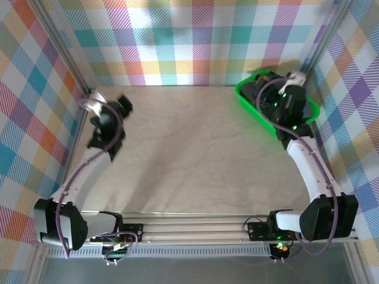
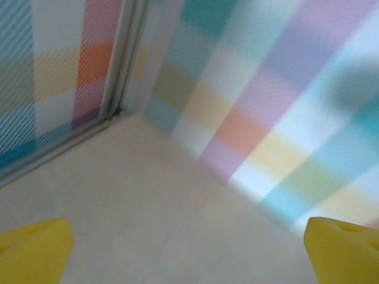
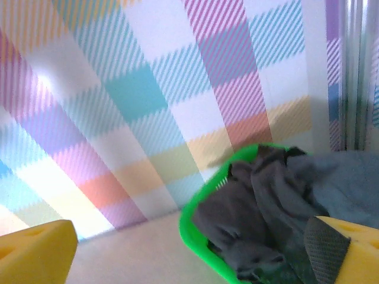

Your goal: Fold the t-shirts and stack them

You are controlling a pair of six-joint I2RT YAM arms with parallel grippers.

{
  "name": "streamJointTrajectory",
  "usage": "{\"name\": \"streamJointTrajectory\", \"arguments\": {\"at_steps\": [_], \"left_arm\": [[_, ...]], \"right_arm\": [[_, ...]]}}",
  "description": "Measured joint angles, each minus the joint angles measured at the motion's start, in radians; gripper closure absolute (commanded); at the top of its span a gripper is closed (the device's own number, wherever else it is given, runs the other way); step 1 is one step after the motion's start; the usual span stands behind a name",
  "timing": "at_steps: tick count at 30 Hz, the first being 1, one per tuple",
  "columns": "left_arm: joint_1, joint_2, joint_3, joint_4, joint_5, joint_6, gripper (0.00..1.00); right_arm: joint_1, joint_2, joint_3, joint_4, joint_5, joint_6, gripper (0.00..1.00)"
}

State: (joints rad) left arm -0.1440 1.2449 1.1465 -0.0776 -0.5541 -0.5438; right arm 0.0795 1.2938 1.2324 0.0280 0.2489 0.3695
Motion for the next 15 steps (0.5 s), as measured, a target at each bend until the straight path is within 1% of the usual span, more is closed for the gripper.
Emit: {"name": "streamJointTrajectory", "arguments": {"at_steps": [1, 2, 3, 5, 6, 7, 10, 12, 13, 14, 15], "left_arm": [[0.033, 0.013, 0.078, -0.061, 0.038, -0.048, 0.01], [0.057, 0.034, 0.14, -0.119, 0.085, -0.077, 0.04], [0.074, 0.065, 0.216, -0.171, 0.137, -0.099, 0.07], [0.057, 0.134, 0.337, -0.217, 0.266, -0.123, 0.1], [0.034, 0.167, 0.371, -0.233, 0.323, -0.126, 0.11], [0.008, 0.192, 0.392, -0.25, 0.377, -0.126, 0.13], [-0.089, 0.239, 0.429, -0.311, 0.523, -0.126, 0.17], [-0.143, 0.243, 0.434, -0.335, 0.596, -0.125, 0.18], [-0.171, 0.242, 0.436, -0.343, 0.623, -0.125, 0.18], [-0.195, 0.24, 0.437, -0.343, 0.645, -0.125, 0.18], [-0.222, 0.235, 0.437, -0.344, 0.663, -0.125, 0.18]], "right_arm": [[-0.01, 0.017, 0.044, -0.024, -0.003, 0.021, 0.11], [-0.025, 0.067, 0.129, -0.13, 0.01, 0.046, 0.11], [-0.041, 0.143, 0.237, -0.194, 0.017, 0.069, 0.11], [-0.066, 0.291, 0.407, -0.257, 0.028, 0.1, 0.11], [-0.08, 0.38, 0.486, -0.301, 0.029, 0.12, 0.11], [-0.096, 0.453, 0.53, -0.343, 0.029, 0.137, 0.11], [-0.145, 0.658, 0.647, -0.464, 0.011, 0.159, 0.12], [-0.174, 0.767, 0.702, -0.52, -0.007, 0.168, 0.14], [-0.185, 0.818, 0.725, -0.545, -0.019, 0.17, 0.16], [-0.195, 0.861, 0.75, -0.573, -0.031, 0.17, 0.21], [-0.206, 0.905, 0.78, -0.6, -0.053, 0.171, 0.29]]}}
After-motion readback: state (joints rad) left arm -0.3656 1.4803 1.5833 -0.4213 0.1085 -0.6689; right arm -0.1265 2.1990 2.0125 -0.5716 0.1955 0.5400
